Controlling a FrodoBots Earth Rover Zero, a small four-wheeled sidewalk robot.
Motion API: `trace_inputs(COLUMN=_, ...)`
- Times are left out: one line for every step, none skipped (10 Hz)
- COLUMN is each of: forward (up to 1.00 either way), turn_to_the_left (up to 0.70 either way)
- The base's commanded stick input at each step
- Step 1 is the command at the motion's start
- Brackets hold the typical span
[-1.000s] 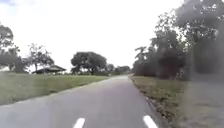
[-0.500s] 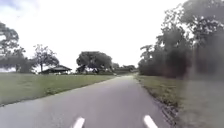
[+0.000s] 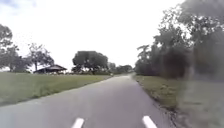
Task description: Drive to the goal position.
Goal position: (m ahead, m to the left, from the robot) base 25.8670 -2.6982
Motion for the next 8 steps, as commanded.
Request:
trace_inputs(forward=0.69, turn_to_the_left=0.03)
trace_inputs(forward=0.69, turn_to_the_left=0.03)
trace_inputs(forward=0.69, turn_to_the_left=0.03)
trace_inputs(forward=0.69, turn_to_the_left=0.03)
trace_inputs(forward=0.69, turn_to_the_left=0.03)
trace_inputs(forward=0.69, turn_to_the_left=0.03)
trace_inputs(forward=0.69, turn_to_the_left=0.03)
trace_inputs(forward=0.69, turn_to_the_left=0.03)
